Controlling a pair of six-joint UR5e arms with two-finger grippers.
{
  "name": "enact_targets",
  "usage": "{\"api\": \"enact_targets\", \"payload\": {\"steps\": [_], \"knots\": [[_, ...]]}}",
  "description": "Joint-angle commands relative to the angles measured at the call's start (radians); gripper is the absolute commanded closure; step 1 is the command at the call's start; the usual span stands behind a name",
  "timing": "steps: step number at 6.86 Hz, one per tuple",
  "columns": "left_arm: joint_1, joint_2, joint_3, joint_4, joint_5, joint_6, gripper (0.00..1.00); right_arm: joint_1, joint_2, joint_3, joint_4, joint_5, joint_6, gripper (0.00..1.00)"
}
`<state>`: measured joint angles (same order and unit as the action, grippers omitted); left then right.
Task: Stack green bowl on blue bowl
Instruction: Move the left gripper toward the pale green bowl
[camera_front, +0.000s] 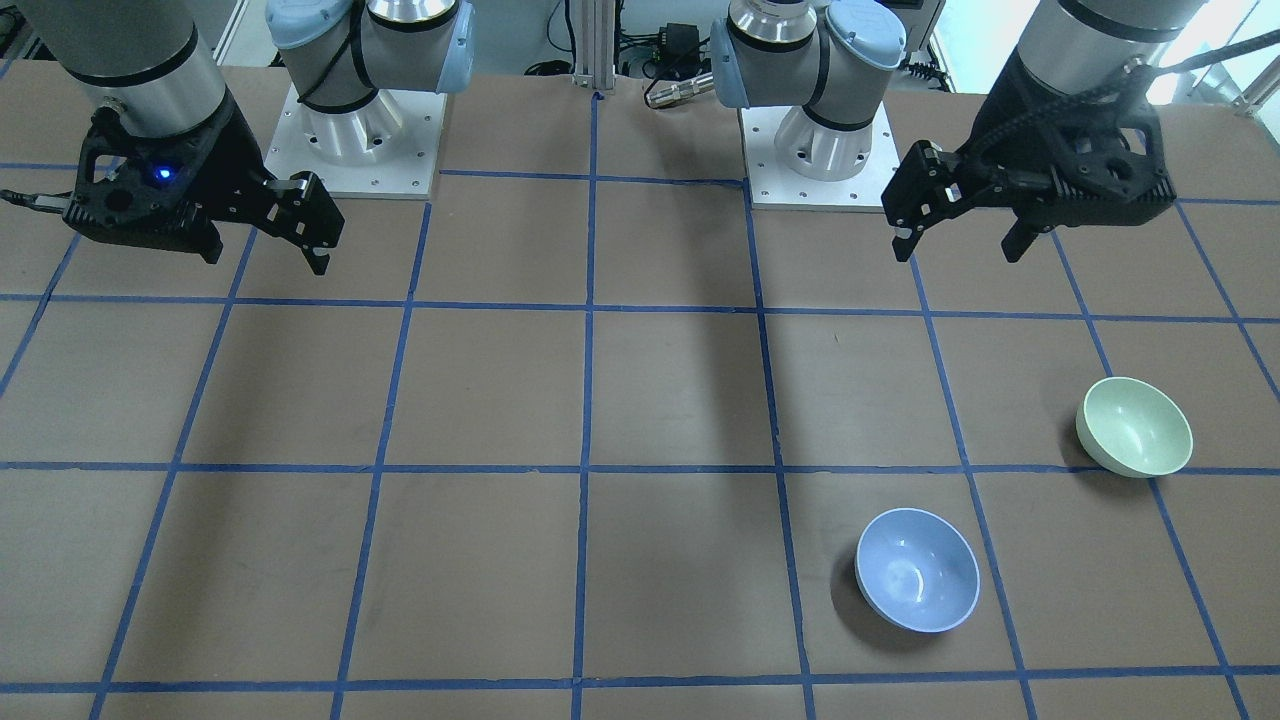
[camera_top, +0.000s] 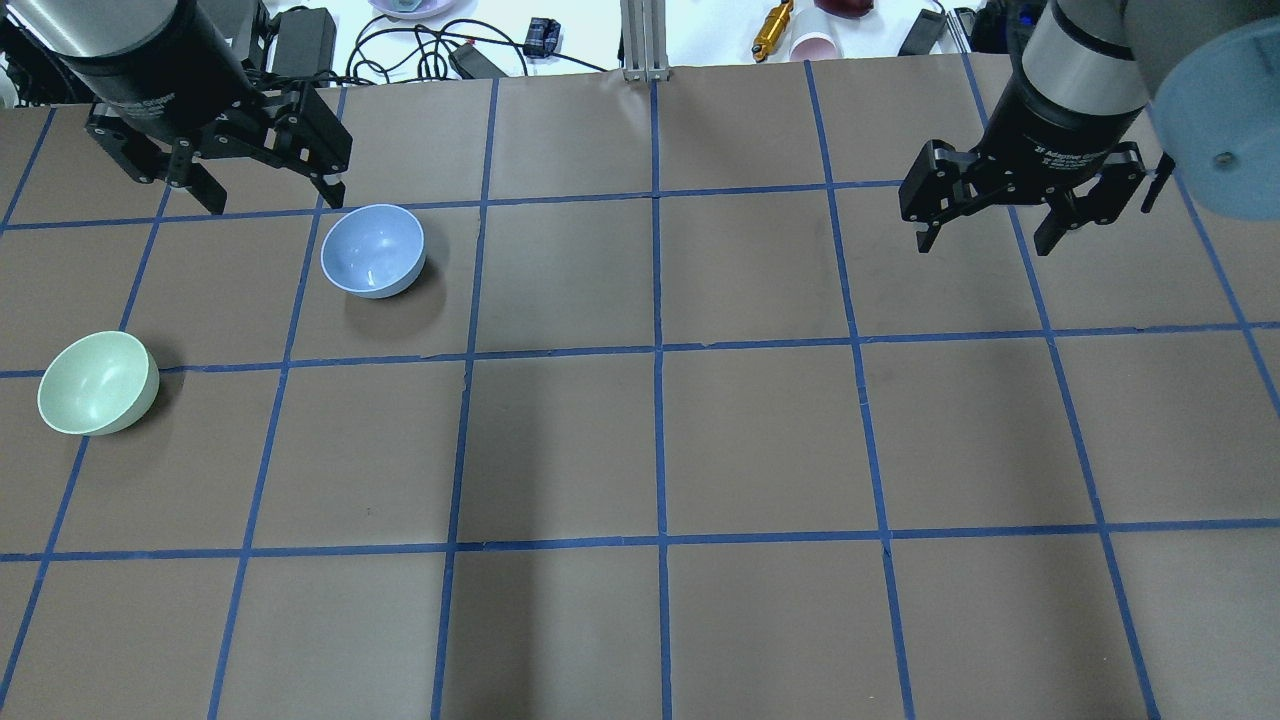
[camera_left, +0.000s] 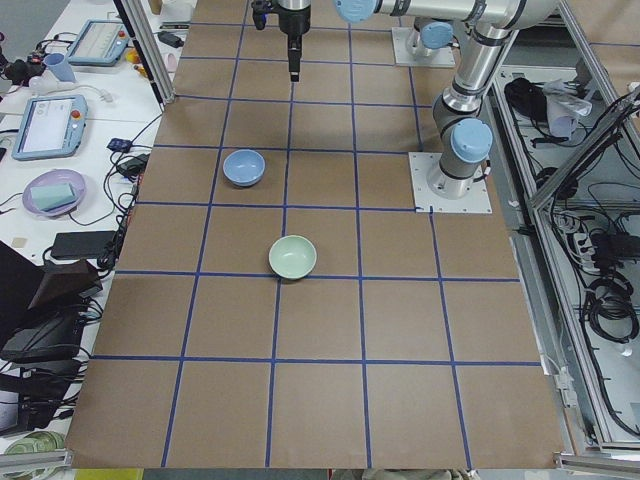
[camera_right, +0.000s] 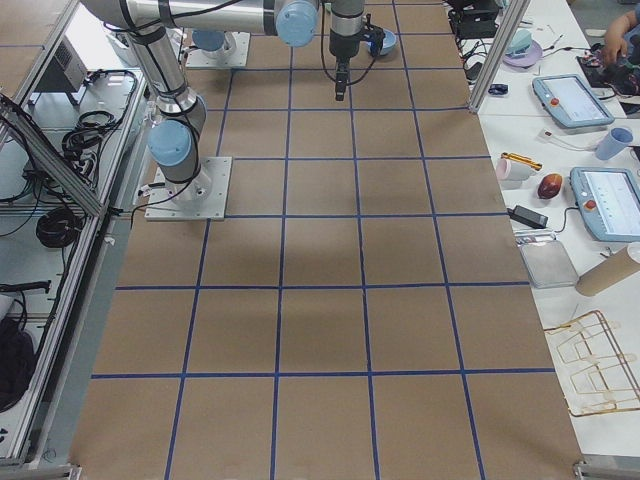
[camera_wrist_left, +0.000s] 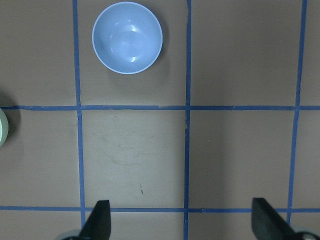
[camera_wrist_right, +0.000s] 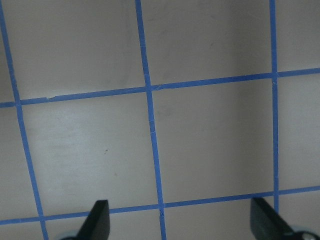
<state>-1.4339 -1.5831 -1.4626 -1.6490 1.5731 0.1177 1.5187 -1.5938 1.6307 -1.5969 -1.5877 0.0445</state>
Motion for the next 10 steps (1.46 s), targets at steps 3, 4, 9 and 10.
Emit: {"api": "enact_targets", "payload": {"steps": [3,4,9,10], "knots": [[0.299,-0.038,-0.091,0.014,-0.035,0.358,0.0,0.0,0.0,0.0,0.0,0.0,0.0,0.0],[0.356,-0.063,-0.103,0.056,-0.035,0.461,0.0,0.0,0.0,0.0,0.0,0.0,0.0,0.0],[0.633,-0.257,-0.156,0.329,-0.062,0.708,0.0,0.0,0.0,0.0,0.0,0.0,0.0,0.0],[0.67,-0.303,-0.156,0.354,-0.064,0.74,0.0,0.0,0.0,0.0,0.0,0.0,0.0,0.0]]}}
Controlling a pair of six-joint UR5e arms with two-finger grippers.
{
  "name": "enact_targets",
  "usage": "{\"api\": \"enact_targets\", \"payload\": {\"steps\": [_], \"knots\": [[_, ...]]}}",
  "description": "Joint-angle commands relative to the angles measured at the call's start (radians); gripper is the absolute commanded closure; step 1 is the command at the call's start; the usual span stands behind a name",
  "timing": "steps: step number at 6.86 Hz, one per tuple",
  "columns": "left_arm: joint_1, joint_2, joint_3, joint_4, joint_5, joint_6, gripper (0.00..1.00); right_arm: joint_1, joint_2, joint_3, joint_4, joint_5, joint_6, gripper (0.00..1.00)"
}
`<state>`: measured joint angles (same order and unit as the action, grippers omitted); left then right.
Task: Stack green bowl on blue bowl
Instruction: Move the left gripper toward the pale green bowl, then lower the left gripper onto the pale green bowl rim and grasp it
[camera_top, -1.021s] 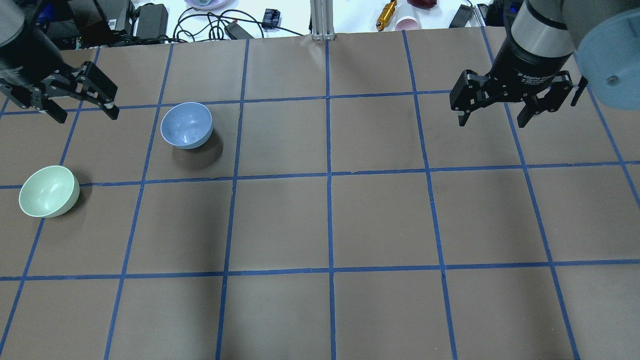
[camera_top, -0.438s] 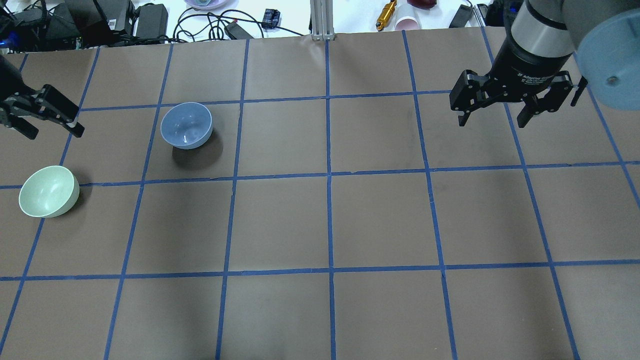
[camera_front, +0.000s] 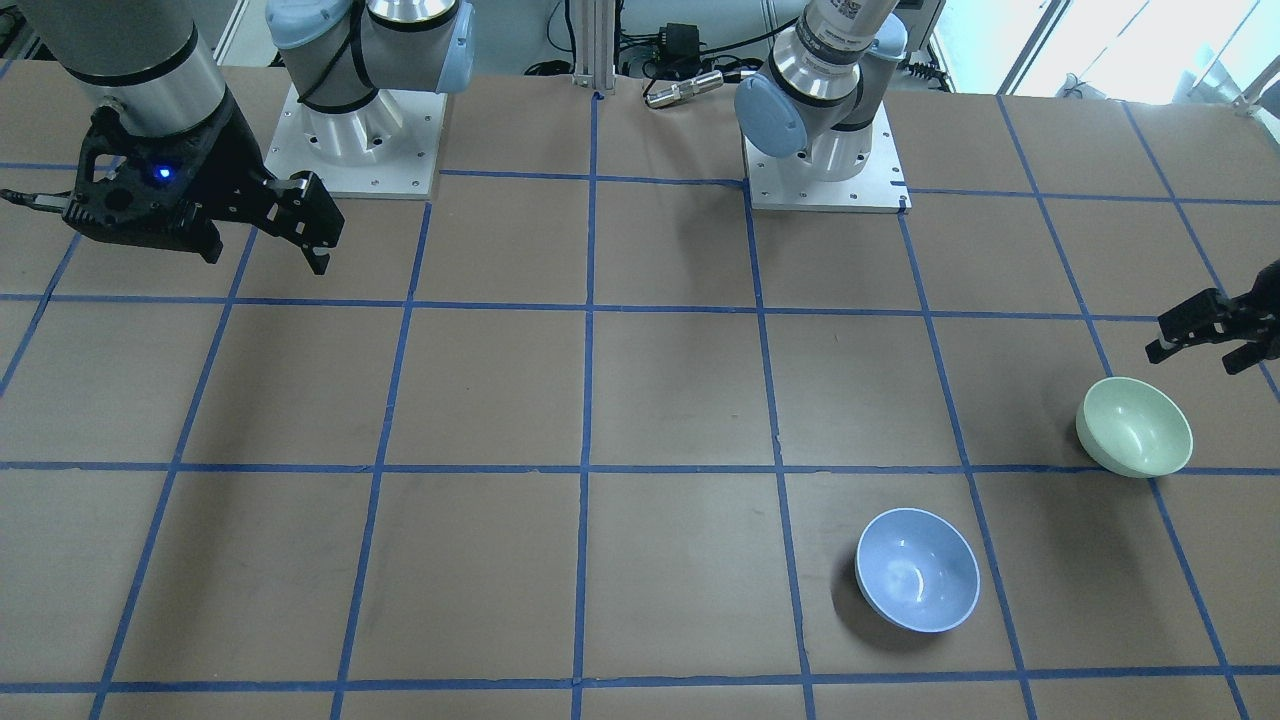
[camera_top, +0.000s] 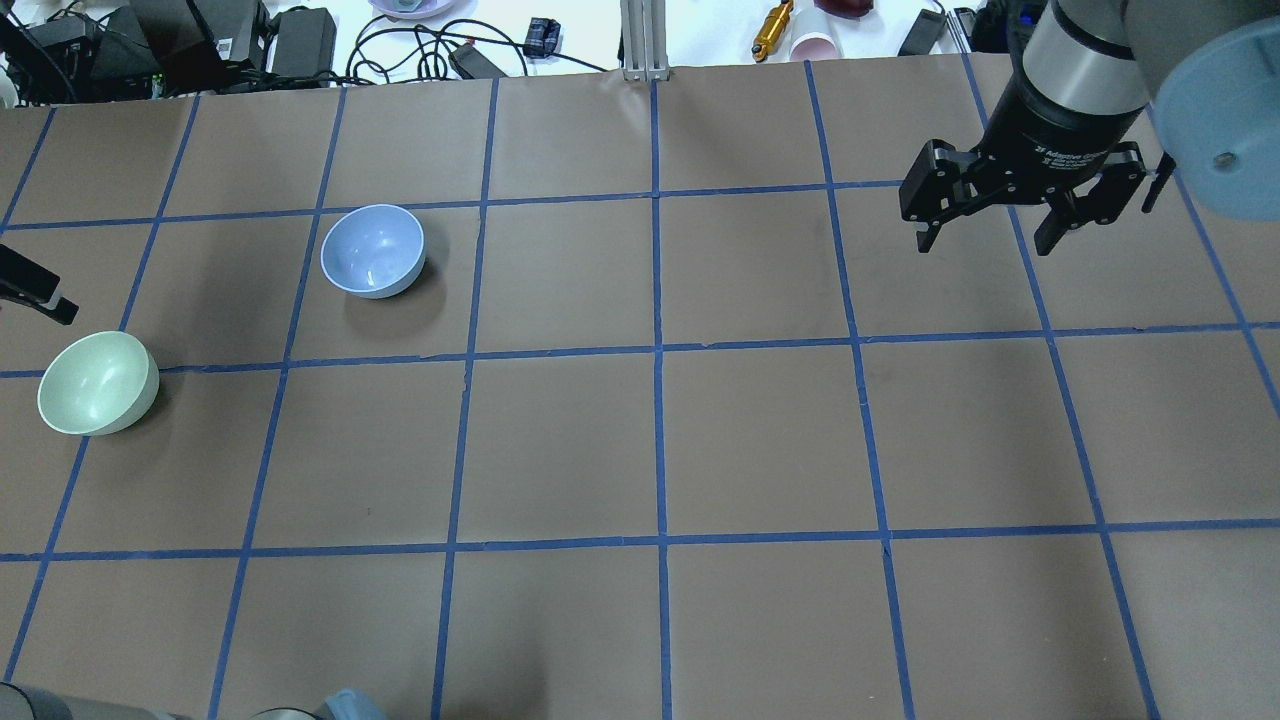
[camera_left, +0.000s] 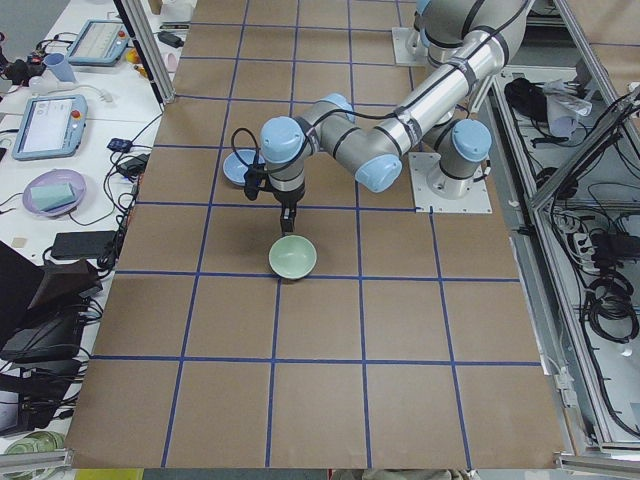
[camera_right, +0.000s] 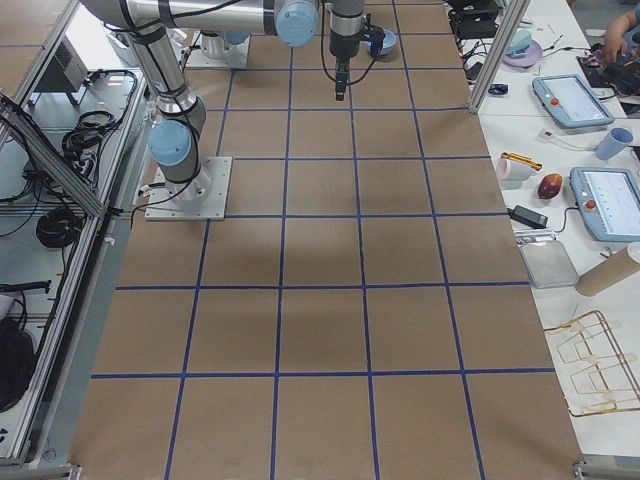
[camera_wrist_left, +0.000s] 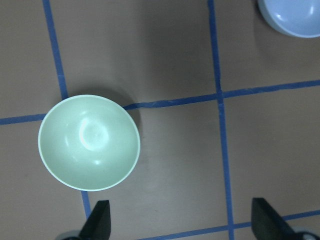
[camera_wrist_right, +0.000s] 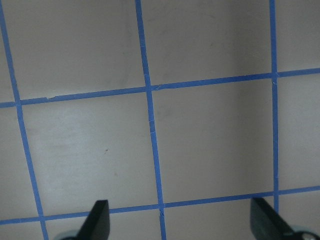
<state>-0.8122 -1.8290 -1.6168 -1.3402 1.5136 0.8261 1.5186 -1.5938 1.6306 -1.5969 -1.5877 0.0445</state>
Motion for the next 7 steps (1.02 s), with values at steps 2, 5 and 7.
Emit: {"api": "enact_targets", "payload": {"steps": [2,5,7], "knots": [[0.074,-0.146,-0.002,0.145,-0.004,0.047,0.0,0.0,0.0,0.0,0.0,0.0,0.0,0.0],[0.111,-0.254,0.0,0.226,-0.035,0.123,0.0,0.0,0.0,0.0,0.0,0.0,0.0,0.0],[0.111,-0.292,0.0,0.228,-0.065,0.14,0.0,0.0,0.0,0.0,0.0,0.0,0.0,0.0]]}}
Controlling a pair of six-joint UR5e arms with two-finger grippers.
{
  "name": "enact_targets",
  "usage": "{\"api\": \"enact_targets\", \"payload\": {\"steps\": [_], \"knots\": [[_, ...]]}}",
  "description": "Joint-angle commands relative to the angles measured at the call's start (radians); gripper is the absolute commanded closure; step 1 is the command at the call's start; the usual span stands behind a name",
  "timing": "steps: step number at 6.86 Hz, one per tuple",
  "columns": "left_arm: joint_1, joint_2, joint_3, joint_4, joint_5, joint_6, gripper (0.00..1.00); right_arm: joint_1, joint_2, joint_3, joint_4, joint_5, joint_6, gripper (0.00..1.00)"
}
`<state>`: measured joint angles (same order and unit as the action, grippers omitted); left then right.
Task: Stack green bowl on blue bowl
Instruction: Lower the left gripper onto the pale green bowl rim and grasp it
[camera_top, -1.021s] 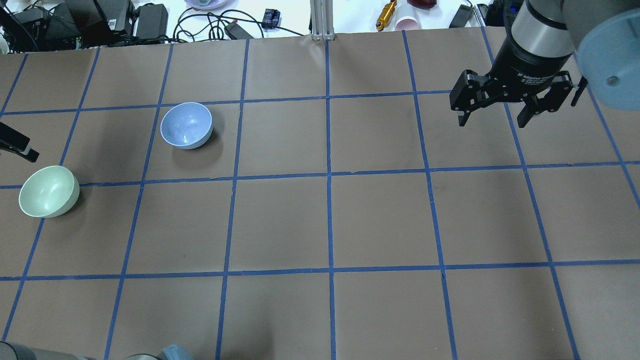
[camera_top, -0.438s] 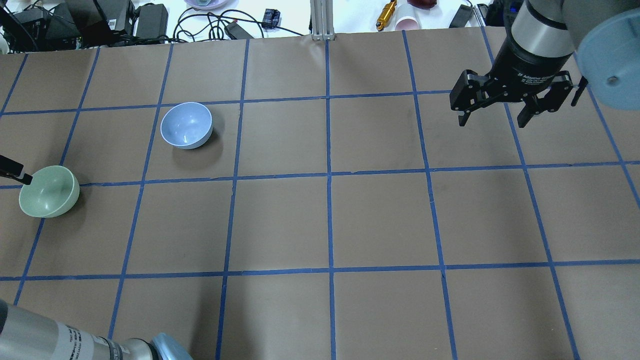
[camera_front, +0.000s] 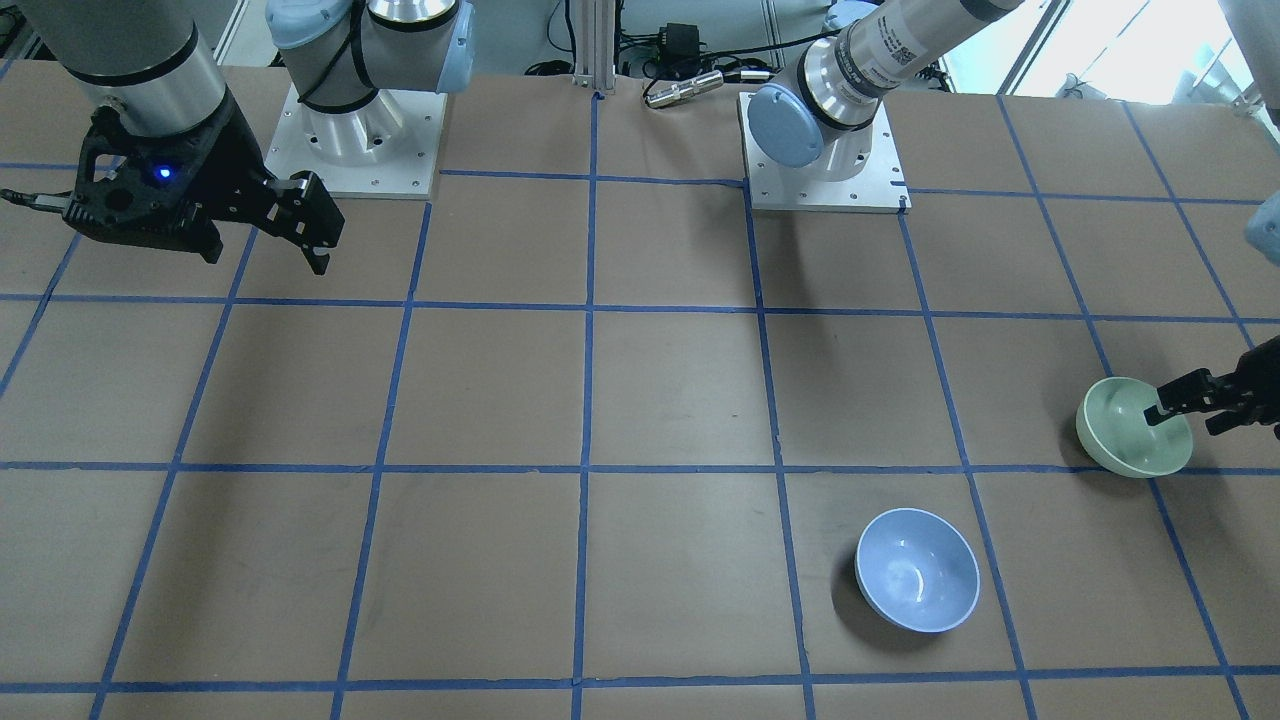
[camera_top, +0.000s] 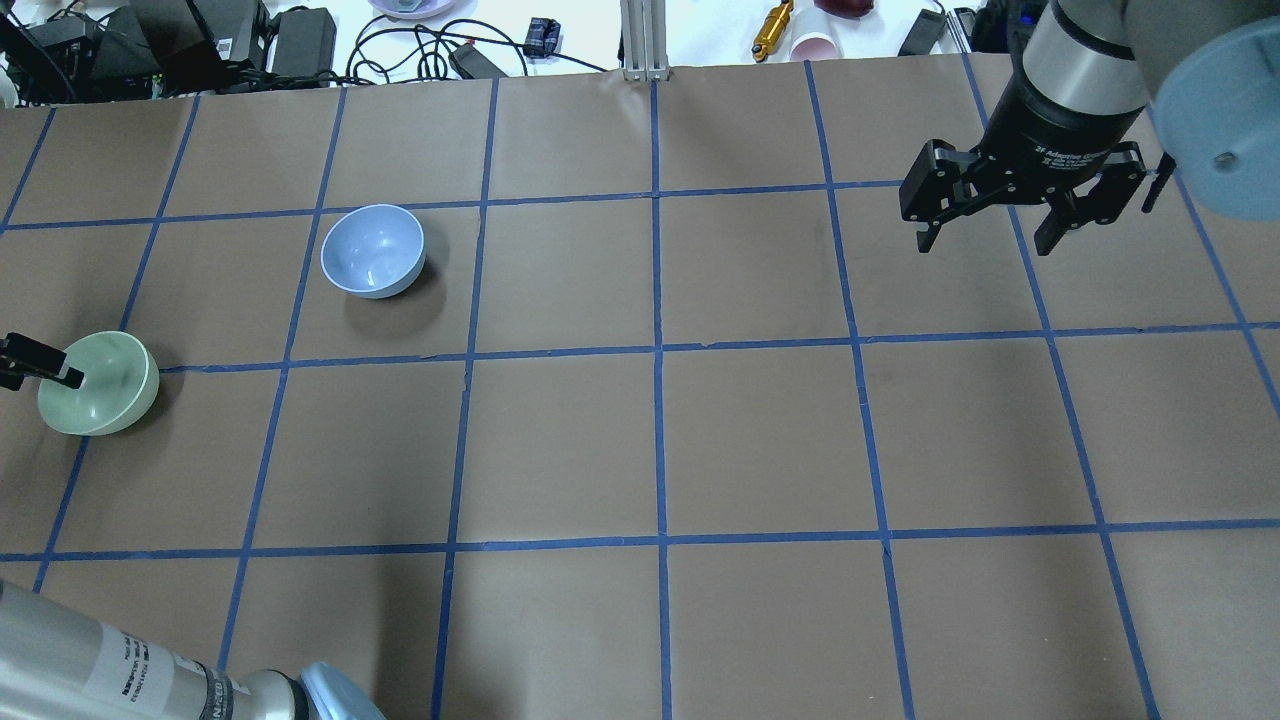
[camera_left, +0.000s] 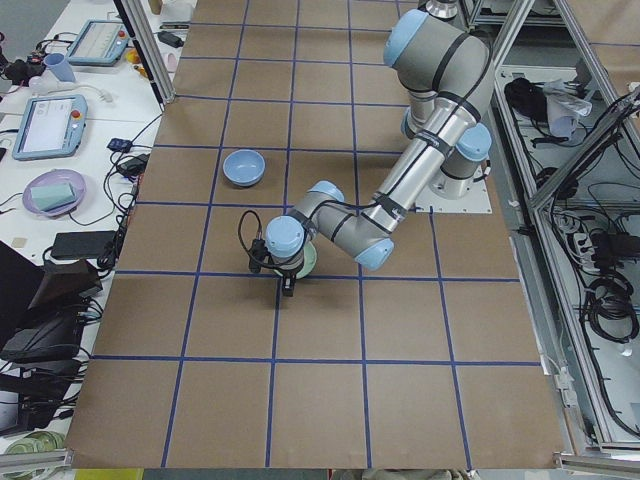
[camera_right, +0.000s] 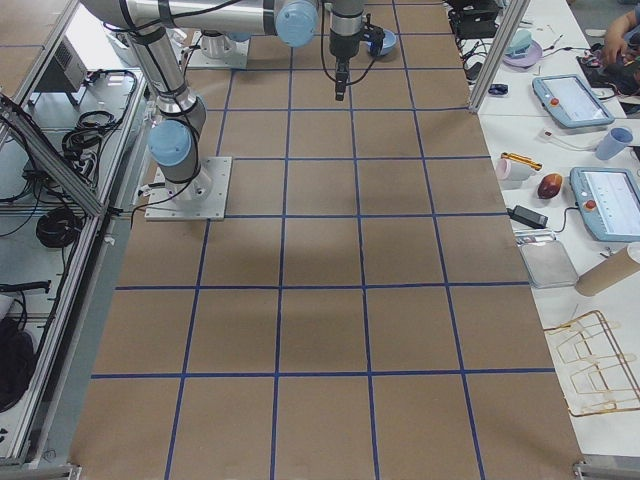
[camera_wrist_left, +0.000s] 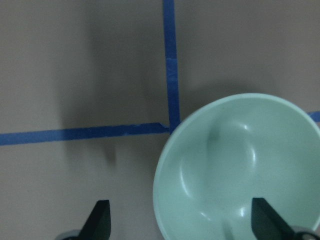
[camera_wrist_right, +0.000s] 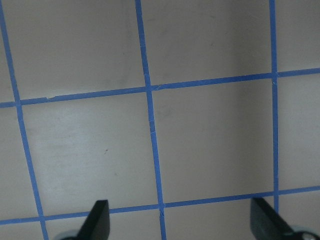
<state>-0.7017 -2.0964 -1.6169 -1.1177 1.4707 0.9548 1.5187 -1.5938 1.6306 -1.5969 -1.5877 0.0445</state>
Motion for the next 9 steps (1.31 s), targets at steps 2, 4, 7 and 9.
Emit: {"api": "enact_targets", "payload": {"steps": [2,4,7,9], "knots": [[0.001,-0.04,-0.001,0.001,-0.023,0.019,0.0,0.0,0.0,0.0,0.0,0.0,0.0,0.0],[0.001,-0.042,-0.006,0.003,-0.018,0.018,0.01,0.0,0.0,0.001,0.0,0.0,0.0,0.0],[0.001,-0.04,-0.024,0.006,-0.015,0.022,0.15,0.0,0.0,0.0,0.0,0.0,0.0,0.0],[0.001,-0.04,-0.023,0.004,-0.012,0.028,0.5,0.0,0.0,0.0,0.0,0.0,0.0,0.0]]}}
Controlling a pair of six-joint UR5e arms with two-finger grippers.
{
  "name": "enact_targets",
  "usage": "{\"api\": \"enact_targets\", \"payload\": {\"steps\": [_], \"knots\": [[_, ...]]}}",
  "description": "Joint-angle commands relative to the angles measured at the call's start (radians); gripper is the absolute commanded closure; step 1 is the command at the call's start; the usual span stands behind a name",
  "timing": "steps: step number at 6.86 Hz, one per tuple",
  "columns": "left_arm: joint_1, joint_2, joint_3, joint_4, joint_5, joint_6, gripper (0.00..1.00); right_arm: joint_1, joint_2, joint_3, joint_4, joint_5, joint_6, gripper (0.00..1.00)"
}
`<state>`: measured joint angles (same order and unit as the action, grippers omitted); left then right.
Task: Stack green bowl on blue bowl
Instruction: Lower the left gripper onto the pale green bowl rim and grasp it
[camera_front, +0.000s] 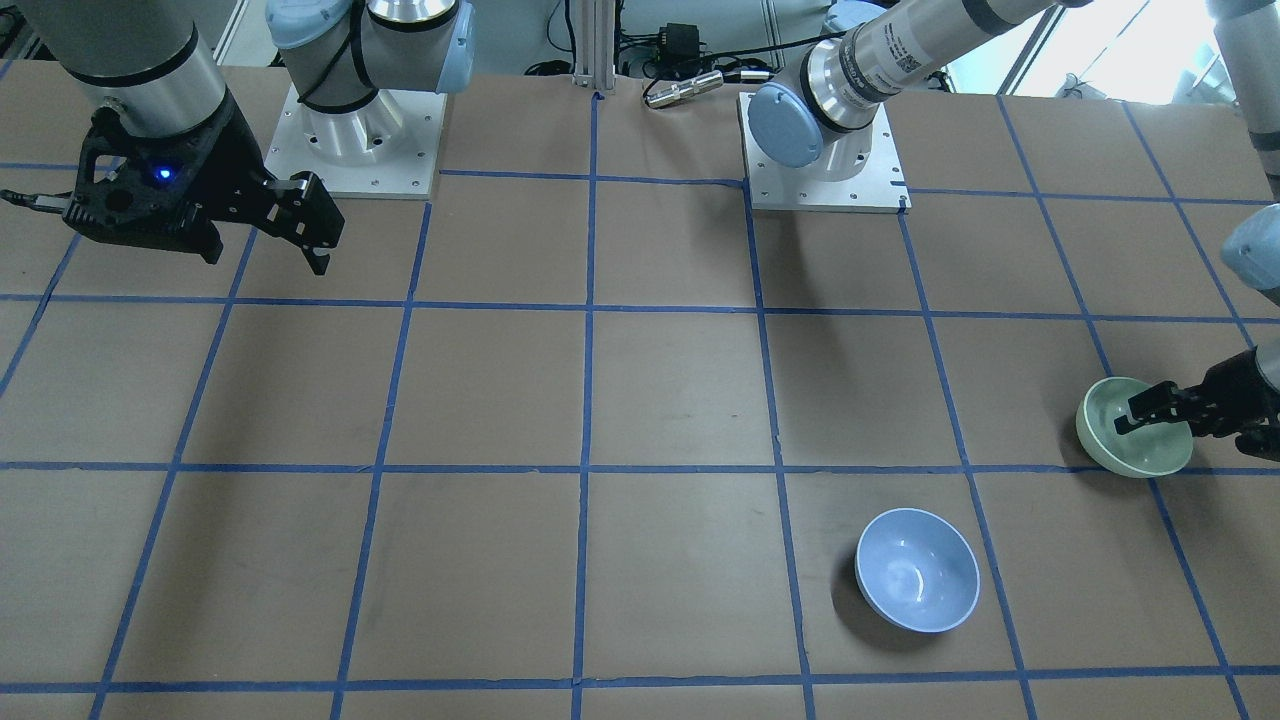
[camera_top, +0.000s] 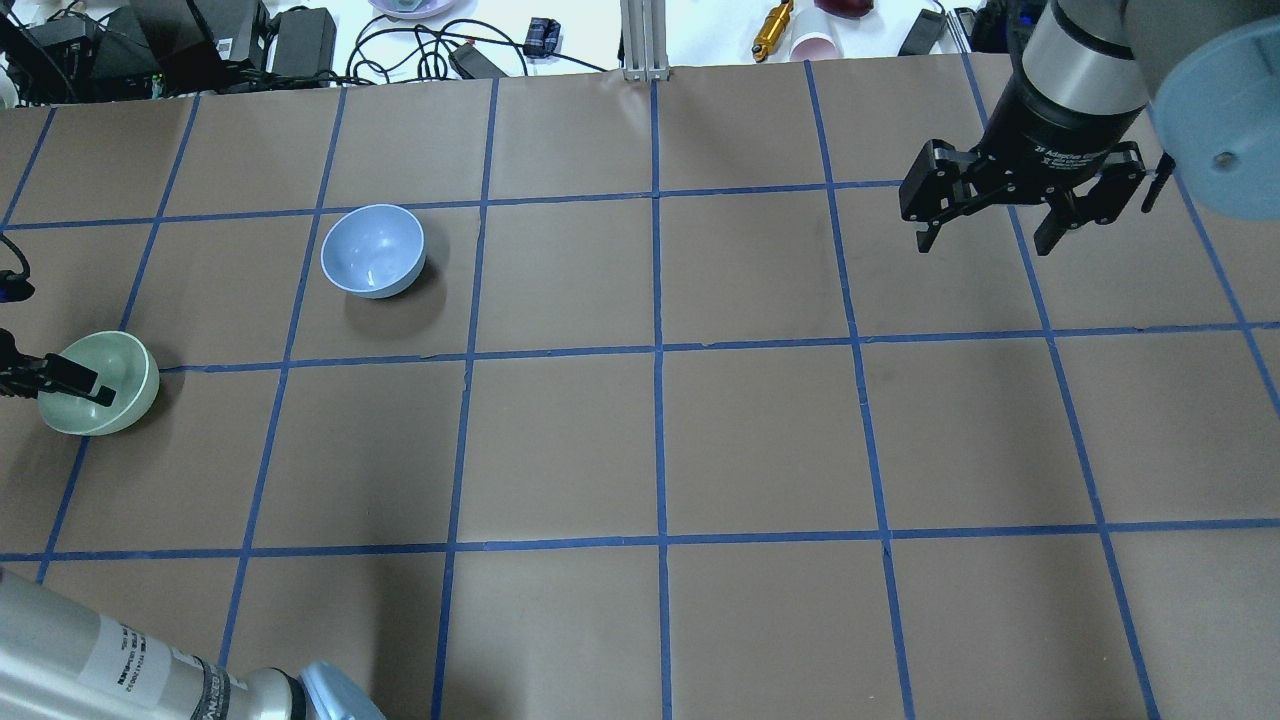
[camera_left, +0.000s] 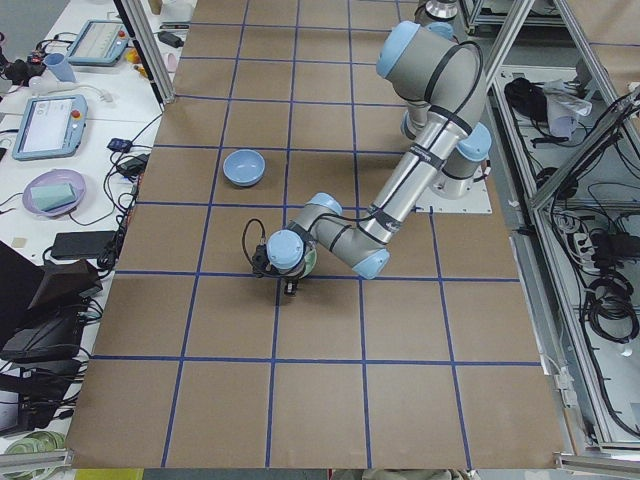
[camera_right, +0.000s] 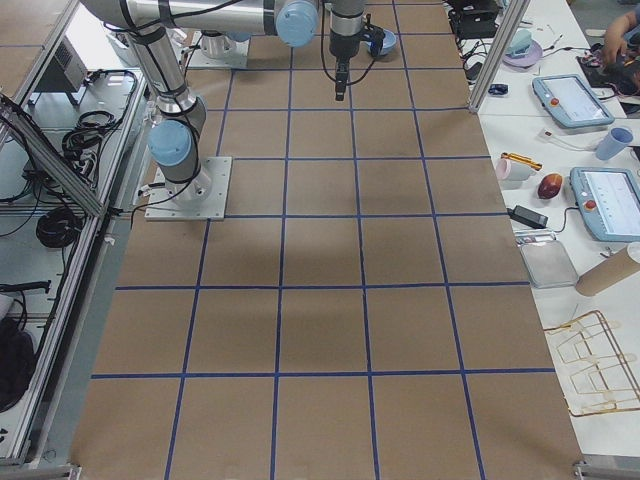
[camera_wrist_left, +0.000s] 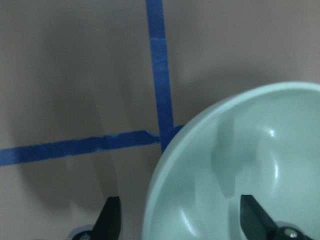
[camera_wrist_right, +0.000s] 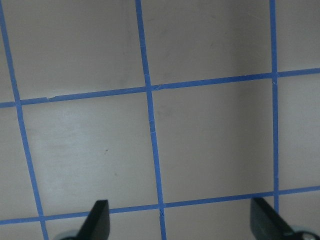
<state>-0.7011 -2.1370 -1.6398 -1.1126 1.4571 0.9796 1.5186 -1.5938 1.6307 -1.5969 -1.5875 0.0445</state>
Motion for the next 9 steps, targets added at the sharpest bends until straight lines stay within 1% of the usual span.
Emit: {"api": "enact_targets", "payload": {"steps": [1,2,4,5,8,9], "knots": [[0.0,0.0,0.0,-0.001,0.002,0.004,0.69,0.0,0.0,0.0,0.0,0.0,0.0,0.0],[0.0,0.0,0.0,-0.001,0.0,0.005,0.81,0.0,0.0,0.0,0.0,0.0,0.0,0.0],[0.002,0.0,0.003,-0.001,-0.001,0.013,0.93,0.0,0.0,0.0,0.0,0.0,0.0,0.0],[0.002,0.002,0.009,-0.001,0.0,0.01,0.95,0.0,0.0,0.0,0.0,0.0,0.0,0.0],[0.003,0.034,0.012,-0.016,-0.008,0.01,0.96,0.0,0.0,0.0,0.0,0.0,0.0,0.0],[0.008,0.037,0.012,-0.029,-0.007,0.016,0.98,0.0,0.0,0.0,0.0,0.0,0.0,0.0]]}}
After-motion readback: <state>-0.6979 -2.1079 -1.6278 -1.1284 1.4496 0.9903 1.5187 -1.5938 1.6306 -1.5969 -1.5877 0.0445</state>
